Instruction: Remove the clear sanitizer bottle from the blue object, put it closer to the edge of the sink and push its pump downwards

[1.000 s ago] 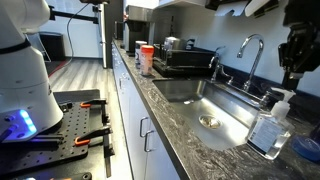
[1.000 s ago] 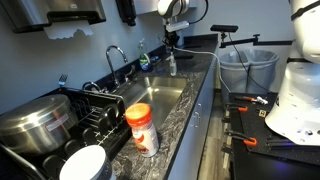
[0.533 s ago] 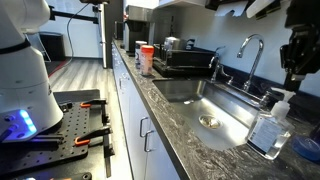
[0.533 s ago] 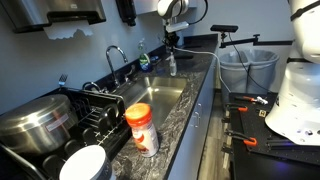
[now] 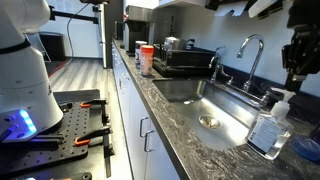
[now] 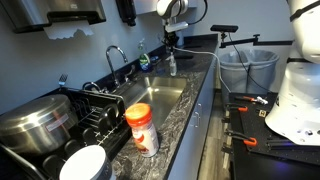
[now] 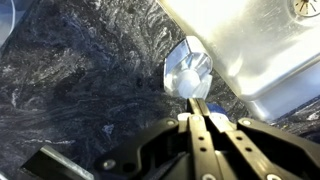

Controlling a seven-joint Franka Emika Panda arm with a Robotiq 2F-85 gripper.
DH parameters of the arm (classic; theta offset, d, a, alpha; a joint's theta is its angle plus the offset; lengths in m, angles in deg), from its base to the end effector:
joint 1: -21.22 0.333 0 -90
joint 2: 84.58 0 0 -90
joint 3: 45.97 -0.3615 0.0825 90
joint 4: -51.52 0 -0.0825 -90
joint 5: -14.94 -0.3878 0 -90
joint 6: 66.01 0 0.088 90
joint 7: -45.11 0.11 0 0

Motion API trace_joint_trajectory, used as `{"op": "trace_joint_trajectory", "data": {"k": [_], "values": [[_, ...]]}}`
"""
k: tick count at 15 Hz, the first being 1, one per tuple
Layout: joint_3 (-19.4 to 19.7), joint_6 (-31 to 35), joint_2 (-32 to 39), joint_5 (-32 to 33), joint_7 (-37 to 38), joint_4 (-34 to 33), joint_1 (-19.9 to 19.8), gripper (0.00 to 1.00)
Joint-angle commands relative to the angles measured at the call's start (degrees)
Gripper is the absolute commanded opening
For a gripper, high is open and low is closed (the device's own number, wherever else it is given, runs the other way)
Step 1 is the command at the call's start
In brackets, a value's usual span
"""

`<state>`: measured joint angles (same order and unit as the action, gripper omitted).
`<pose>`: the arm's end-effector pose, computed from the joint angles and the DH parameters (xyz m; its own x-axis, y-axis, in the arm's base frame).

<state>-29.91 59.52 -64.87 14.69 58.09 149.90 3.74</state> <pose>0.5790 -0.3581 0.4460 0.6968 -0.6997 0.1579 -0.7137 -0.6983 0.0554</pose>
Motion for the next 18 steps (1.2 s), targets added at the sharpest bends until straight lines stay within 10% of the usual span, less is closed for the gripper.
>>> {"op": "trace_joint_trajectory", "data": {"k": [1, 18], "values": [[-0.1, -2.6, 1.1, -1.4, 0.3, -2.6, -0.2, 0.00], [-0.1, -4.4, 2.8, -1.5, 0.4, -3.5, -0.2, 0.00]]}}
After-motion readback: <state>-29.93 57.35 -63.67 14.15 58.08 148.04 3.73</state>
